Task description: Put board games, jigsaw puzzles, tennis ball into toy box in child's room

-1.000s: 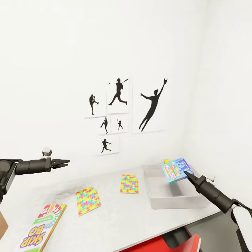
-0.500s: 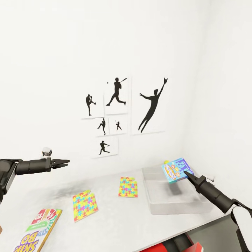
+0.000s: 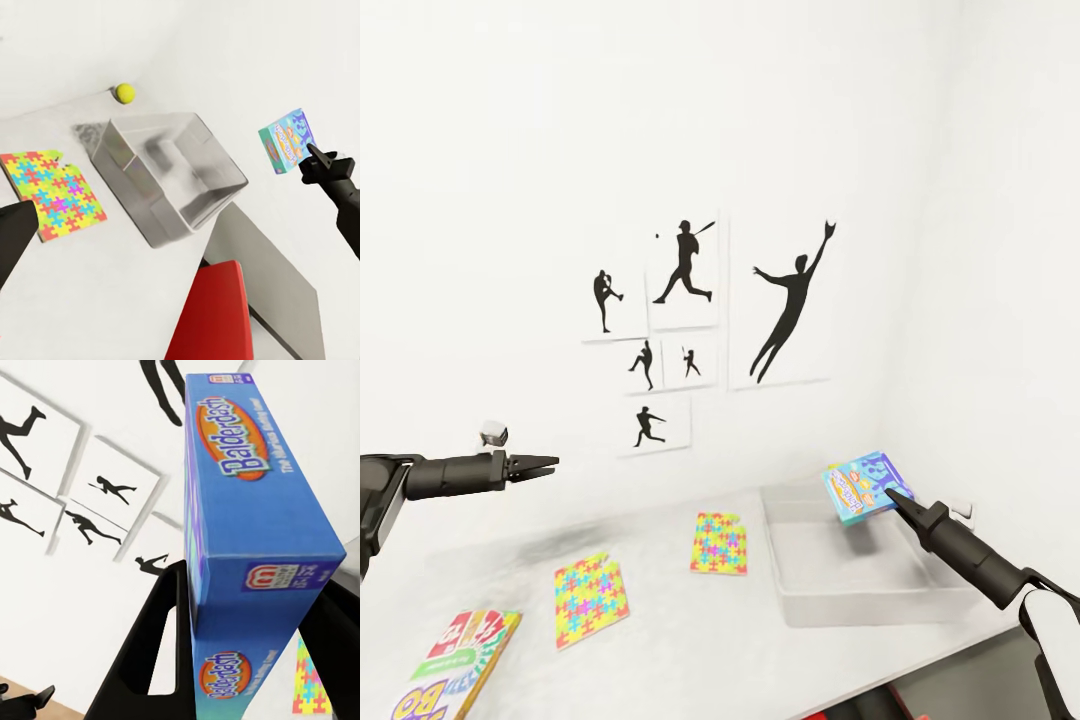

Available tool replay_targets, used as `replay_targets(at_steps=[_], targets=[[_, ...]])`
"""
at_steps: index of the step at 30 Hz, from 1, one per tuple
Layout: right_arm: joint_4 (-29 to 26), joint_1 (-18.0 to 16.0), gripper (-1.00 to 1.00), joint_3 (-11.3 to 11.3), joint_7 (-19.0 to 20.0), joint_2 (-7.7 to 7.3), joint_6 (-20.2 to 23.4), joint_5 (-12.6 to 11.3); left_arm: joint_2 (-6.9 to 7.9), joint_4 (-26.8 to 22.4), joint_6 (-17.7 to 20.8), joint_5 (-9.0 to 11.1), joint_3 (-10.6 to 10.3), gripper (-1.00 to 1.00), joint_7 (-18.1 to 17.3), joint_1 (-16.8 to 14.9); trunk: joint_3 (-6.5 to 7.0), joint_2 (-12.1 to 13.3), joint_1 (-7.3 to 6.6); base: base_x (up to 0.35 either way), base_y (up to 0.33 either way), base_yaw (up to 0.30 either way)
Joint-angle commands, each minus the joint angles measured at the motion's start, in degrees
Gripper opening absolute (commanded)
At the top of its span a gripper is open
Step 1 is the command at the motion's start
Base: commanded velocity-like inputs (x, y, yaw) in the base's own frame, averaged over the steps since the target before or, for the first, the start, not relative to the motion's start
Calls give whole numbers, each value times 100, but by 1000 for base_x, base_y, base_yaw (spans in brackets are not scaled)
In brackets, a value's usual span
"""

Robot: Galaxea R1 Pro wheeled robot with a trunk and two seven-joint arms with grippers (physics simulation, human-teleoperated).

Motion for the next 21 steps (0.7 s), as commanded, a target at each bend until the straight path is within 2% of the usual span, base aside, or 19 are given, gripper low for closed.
replay_targets(at_steps=[1,21], targets=[[2,-3,-100,-10,16,1,37,-6,-1,-1,60,-31,6,100,-35,-2,-3,-5,2,18,-15,0],[7,-3,-100,-10,19,1,35,-2,-1,-1,55,-23,6,100,-35,-2,-3,-5,2,1,-1,0]])
